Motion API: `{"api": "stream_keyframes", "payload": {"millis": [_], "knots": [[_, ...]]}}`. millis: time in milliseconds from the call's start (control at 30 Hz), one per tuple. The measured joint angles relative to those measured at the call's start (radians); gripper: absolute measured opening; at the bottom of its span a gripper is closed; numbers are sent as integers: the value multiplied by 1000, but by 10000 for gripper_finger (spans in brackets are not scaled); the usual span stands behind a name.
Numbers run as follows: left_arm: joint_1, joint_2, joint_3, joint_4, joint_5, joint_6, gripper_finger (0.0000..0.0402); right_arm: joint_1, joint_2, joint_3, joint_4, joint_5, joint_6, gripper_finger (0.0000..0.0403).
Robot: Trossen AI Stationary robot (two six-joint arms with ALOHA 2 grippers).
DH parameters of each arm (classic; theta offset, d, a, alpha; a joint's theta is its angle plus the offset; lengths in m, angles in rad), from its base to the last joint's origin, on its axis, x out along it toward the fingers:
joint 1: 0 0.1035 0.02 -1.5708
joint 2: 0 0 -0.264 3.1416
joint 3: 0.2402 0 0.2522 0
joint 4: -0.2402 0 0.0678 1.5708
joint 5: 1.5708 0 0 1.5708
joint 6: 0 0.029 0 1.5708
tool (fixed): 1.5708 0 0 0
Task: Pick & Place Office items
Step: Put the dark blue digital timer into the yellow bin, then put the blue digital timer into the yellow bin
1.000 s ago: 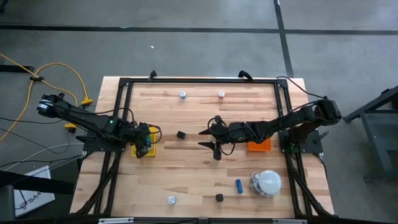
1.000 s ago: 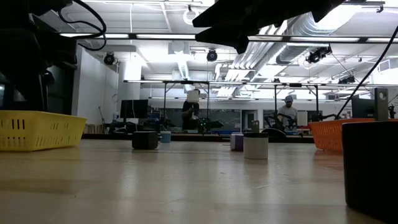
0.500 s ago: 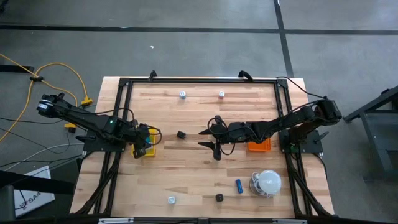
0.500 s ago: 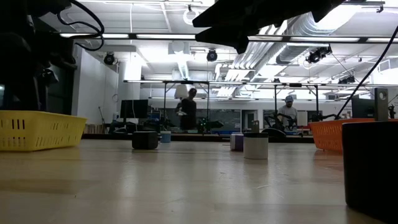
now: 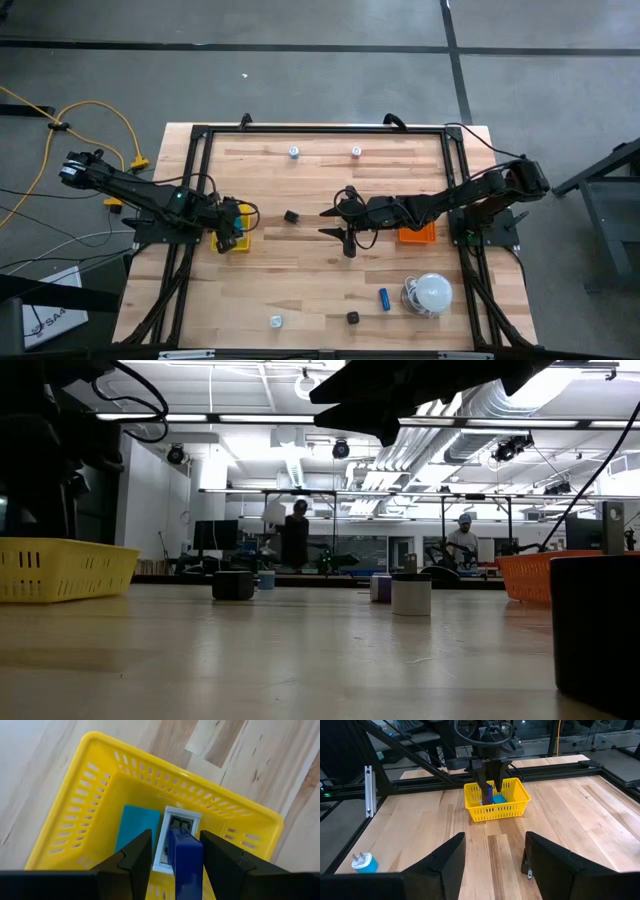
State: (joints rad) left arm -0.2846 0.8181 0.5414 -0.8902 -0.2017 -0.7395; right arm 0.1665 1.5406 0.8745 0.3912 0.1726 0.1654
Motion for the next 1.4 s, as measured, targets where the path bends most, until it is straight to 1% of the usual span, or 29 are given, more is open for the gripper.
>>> {"api": "stream_keyframes", "payload": {"millis": [133,267,533,733,833,1133,1233,1400], "knots": [[0,0,2,-3,-15,-34,158,0,0,0,0,0,0,193],[0,0,34,-20,-38,-38,158,0,0,0,0,0,16,193],[0,0,135,-23,-70,38,158,9,0,0,0,0,22,193],[0,0,188,-13,-75,44,158,19,0,0,0,-14,22,193],[0,0,190,47,-75,46,158,24,0,0,-13,-24,22,193],[-16,5,191,235,-53,145,158,24,0,0,-152,-23,49,193],[-28,6,191,262,-51,151,158,24,0,0,-173,-28,49,193],[-57,16,191,271,-52,150,158,24,0,0,-228,-86,51,193]]}}
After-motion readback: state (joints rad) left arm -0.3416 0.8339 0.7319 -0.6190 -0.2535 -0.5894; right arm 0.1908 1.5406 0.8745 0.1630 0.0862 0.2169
